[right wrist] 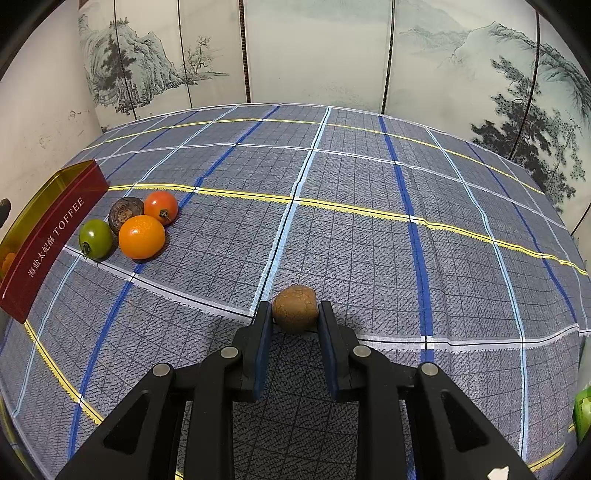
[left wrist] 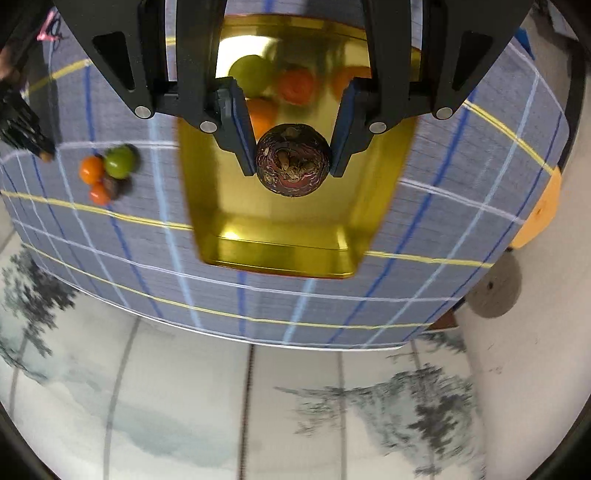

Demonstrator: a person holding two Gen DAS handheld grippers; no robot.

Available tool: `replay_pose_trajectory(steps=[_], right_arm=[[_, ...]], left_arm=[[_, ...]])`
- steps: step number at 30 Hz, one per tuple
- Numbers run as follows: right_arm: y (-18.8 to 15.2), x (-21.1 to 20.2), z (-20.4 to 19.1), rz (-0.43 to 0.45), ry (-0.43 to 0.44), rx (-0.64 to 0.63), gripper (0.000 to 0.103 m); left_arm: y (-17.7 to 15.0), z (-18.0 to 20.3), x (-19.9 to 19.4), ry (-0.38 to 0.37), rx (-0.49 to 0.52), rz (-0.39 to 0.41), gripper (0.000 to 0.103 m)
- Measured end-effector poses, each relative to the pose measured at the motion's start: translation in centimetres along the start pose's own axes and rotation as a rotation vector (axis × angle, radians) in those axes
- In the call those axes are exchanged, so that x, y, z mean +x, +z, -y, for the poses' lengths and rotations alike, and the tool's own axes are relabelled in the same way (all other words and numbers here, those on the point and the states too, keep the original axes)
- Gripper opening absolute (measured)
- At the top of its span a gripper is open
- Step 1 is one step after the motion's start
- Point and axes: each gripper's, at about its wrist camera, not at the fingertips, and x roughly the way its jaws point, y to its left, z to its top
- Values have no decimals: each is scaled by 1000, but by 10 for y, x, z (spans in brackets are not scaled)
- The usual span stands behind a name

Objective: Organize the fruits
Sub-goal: 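Lift the dark brown fruit with the left gripper and lower it into the tin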

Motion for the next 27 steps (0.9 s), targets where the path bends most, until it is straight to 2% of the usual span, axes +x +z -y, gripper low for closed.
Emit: replay_pose_trajectory(steps=[6,14,27], right_arm=[[0,0,0,0,-1,-1,23],[0,0,-1,0,-1,-1,23],[0,0,-2,0,-2,-1,23]], left_arm=[[-2,-26,19,36,-33,-40,41],[-11,-20,47,29,3,-97,41],[-21,-16,64,44,28,-141,41]])
